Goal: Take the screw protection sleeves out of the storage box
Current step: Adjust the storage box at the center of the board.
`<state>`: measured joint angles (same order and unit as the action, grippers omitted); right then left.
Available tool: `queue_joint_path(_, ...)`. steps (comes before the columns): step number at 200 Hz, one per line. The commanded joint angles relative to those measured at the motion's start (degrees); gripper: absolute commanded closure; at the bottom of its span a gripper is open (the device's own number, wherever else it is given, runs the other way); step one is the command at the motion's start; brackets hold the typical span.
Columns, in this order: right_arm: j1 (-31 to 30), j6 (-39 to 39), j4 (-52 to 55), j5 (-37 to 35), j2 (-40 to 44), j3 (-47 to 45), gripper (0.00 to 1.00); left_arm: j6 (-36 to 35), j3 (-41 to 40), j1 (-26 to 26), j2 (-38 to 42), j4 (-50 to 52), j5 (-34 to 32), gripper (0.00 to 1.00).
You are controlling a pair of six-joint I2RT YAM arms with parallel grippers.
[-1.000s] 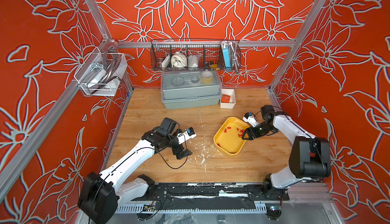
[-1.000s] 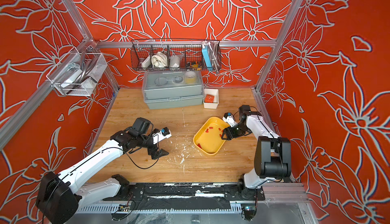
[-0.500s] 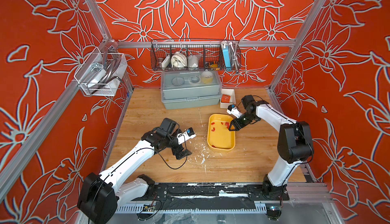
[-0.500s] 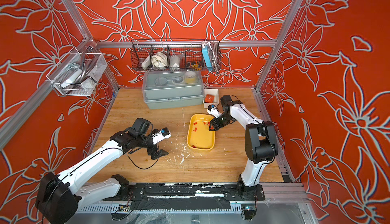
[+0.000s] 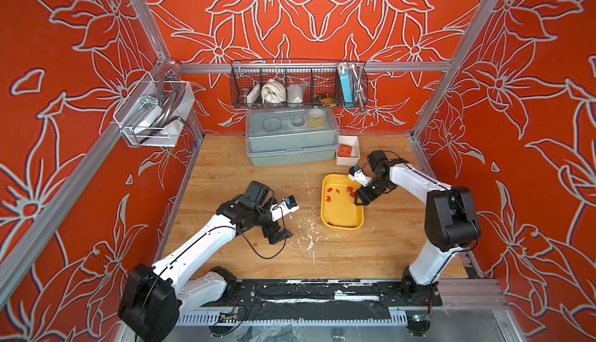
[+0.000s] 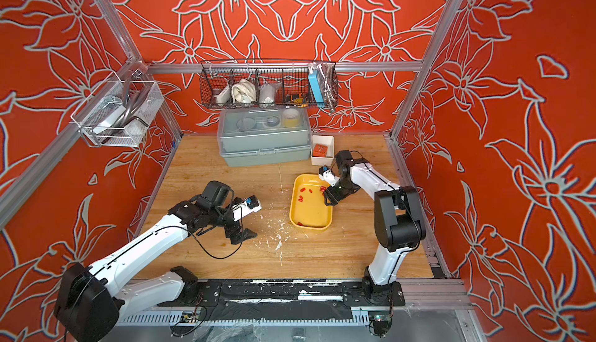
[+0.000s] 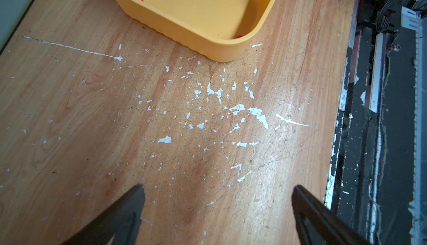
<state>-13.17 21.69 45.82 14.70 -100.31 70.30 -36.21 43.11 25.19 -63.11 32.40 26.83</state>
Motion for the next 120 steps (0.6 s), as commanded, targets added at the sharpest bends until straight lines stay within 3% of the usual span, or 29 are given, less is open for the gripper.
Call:
queue_joint_path(1,0.0,3.2,0.4,-6.0,2.0,-0.4,0.36,-0.7,-0.9,0.3,1.3,0.2,0.3,0.02)
queue_joint_path(59,3.4,7.7,0.8,-12.3,2.5,1.1,0.42,-0.8,-0.9,0.3,1.3,0.0,0.4,0.02)
queue_joint_path(120,4.4,3.7,4.9,0.9,4.6,-0.4,0.40,-0.7,-0.9,0.3,0.9,-0.2,0.7,0.02)
